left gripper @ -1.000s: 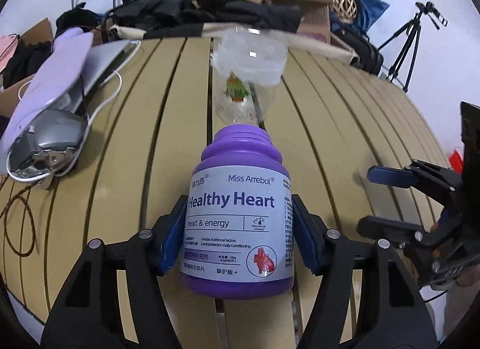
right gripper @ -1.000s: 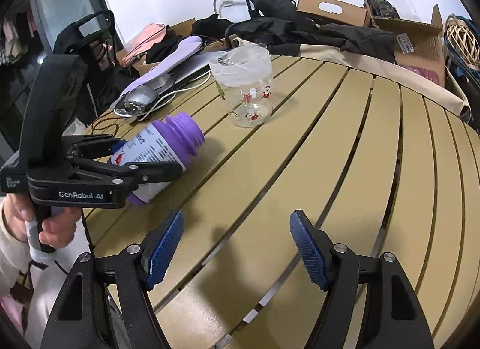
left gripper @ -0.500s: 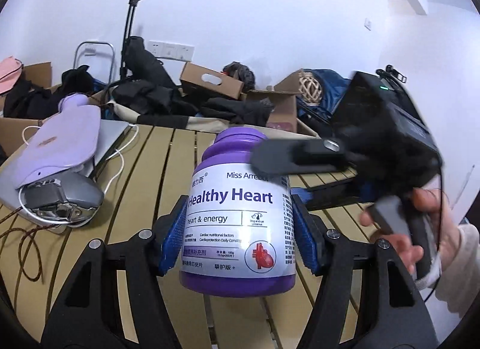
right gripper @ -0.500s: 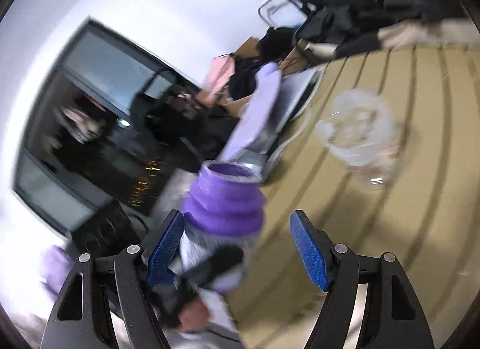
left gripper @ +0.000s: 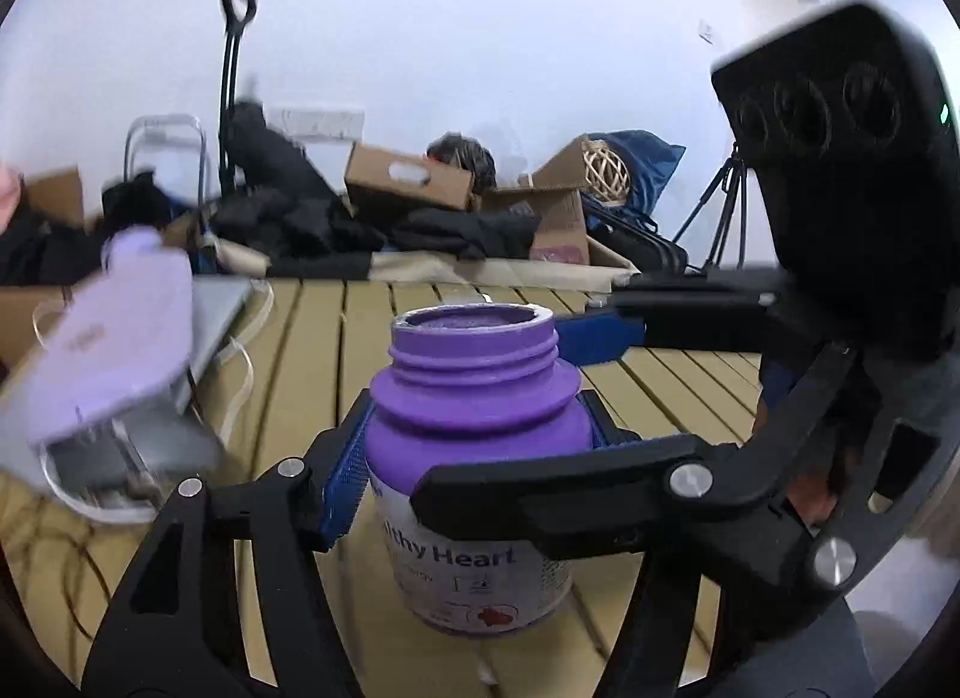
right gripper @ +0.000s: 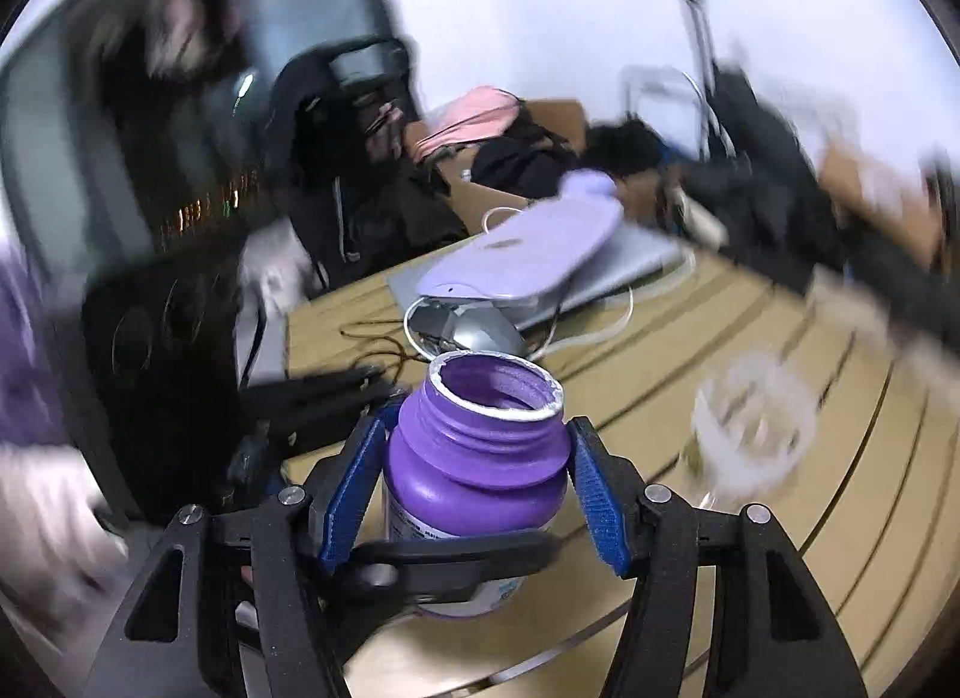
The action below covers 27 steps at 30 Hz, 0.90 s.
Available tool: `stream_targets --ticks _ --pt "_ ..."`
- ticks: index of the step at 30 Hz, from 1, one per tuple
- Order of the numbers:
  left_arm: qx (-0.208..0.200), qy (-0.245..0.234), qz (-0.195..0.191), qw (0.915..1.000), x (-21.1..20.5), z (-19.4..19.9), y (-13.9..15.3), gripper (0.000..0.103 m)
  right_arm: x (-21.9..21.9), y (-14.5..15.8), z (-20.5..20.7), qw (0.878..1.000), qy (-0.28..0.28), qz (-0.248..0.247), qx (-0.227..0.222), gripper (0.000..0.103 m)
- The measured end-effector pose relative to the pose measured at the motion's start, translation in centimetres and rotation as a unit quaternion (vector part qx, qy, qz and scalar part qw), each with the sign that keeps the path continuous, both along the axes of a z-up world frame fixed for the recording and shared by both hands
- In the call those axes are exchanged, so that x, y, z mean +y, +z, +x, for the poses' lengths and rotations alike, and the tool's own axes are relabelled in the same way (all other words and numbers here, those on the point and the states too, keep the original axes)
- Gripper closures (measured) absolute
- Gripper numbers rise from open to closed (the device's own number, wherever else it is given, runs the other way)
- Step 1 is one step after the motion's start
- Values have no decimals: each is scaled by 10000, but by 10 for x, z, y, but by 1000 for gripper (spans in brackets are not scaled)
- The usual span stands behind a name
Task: Organize rigid objects
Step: 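Hold the bottle in the left gripper while the right gripper grasps its neck, then lower the bottle upright beside the clear cup and open the right gripper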
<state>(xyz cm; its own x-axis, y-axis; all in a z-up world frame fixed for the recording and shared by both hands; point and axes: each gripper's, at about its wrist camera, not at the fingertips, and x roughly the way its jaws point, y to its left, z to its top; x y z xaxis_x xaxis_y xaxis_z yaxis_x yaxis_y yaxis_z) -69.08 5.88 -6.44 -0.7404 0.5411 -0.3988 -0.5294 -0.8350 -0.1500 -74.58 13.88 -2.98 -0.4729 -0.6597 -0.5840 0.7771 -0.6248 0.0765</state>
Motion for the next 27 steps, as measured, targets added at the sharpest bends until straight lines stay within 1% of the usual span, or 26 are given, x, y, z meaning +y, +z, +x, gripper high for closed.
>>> stream_targets --ticks 1,2,6,9,11,14,16,18,21,23,25,27 --pt "46 39 4 10000 -2 -6 2 43 -4 3 -3 9998 84 109 138 37" --pt "55 86 11 9999 -4 -9 3 43 -7 6 -7 9997 132 136 158 37" --pt "91 403 143 9990 -15 -39 15 43 -17 17 -39 9992 362 111 159 37" --pt "109 622 153 9979 -21 -59 22 43 -27 28 -63 9983 529 122 205 37" --pt "97 819 95 9965 -23 -75 24 43 -35 31 -83 9978 613 154 202 37" --pt "56 1030 -85 9946 -19 -92 21 43 -45 28 -105 9971 663 234 274 37" --pt "46 1074 -213 9940 -11 -98 14 43 -48 20 -119 9976 652 166 150 37" --pt "-64 1109 -236 9935 -9 -102 6 43 -46 9 -131 9978 660 70 -2 37" --pt "-142 966 -264 9949 -5 -96 -5 43 -40 -4 -130 9983 556 103 -149 37" --pt "-197 827 -321 9959 1 -87 -11 43 -38 -9 -122 9976 587 320 -194 37" --pt "-311 703 -290 9966 3 -76 -16 43 -37 -12 -110 9967 611 488 -232 36" --pt "-511 633 -328 9961 6 -71 -24 43 -39 -17 -101 9951 670 661 -302 36"
